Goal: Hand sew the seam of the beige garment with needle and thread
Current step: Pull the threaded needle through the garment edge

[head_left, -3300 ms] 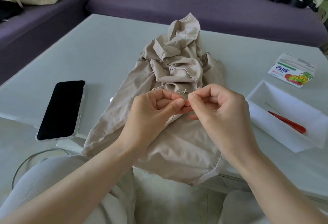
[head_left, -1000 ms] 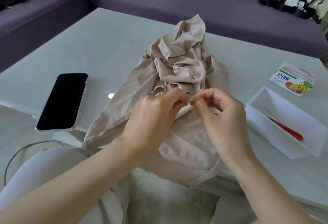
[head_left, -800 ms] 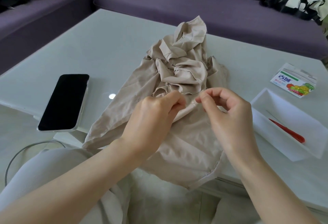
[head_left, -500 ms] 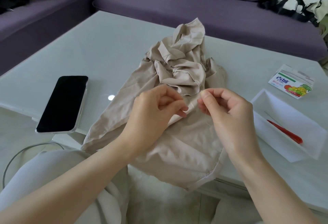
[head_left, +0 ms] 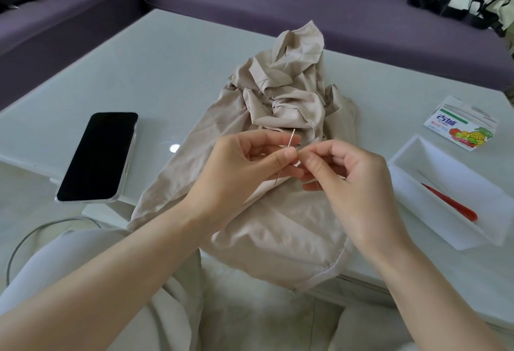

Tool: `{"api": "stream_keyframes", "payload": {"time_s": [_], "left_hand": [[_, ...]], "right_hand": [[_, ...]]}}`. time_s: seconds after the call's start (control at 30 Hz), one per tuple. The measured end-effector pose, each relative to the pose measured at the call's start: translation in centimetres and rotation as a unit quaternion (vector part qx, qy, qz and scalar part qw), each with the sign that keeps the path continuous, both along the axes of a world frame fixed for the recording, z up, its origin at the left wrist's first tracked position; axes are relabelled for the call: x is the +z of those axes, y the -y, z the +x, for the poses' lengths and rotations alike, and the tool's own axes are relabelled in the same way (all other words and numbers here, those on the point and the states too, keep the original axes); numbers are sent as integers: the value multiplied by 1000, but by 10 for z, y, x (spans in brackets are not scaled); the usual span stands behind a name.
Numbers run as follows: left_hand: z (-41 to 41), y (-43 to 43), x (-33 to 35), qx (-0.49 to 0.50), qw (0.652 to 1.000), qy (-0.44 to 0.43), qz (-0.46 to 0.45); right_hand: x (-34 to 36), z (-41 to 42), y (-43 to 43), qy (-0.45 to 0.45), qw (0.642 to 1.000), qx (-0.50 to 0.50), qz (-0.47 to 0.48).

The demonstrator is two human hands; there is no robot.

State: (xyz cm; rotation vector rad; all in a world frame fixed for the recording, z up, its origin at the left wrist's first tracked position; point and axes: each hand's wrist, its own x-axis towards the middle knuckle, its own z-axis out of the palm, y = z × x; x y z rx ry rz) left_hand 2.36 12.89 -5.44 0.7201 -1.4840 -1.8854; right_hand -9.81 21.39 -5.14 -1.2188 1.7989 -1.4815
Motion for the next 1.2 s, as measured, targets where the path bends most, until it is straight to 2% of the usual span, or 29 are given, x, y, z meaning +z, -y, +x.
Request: {"api": "stream_keyframes", "payload": {"time_s": [0.33, 0.53, 0.7, 0.93, 1.2], "left_hand": [[-1, -2, 0, 5, 999, 43, -9], [-2, -2, 0, 23, 998, 59, -18], [-1, -2, -1, 17, 998, 52, -9], [-2, -1, -4, 34, 995, 82, -52], [0, -2, -3, 24, 998, 62, -23]], "right_hand": [[-7, -2, 0, -105, 994, 13, 17], [-10, 3, 3, -29, 998, 27, 44], [-6, 0, 1, -52, 999, -5, 10], [-4, -1, -1, -89, 995, -36, -31], [4, 3, -3, 10, 993, -75, -86]]}}
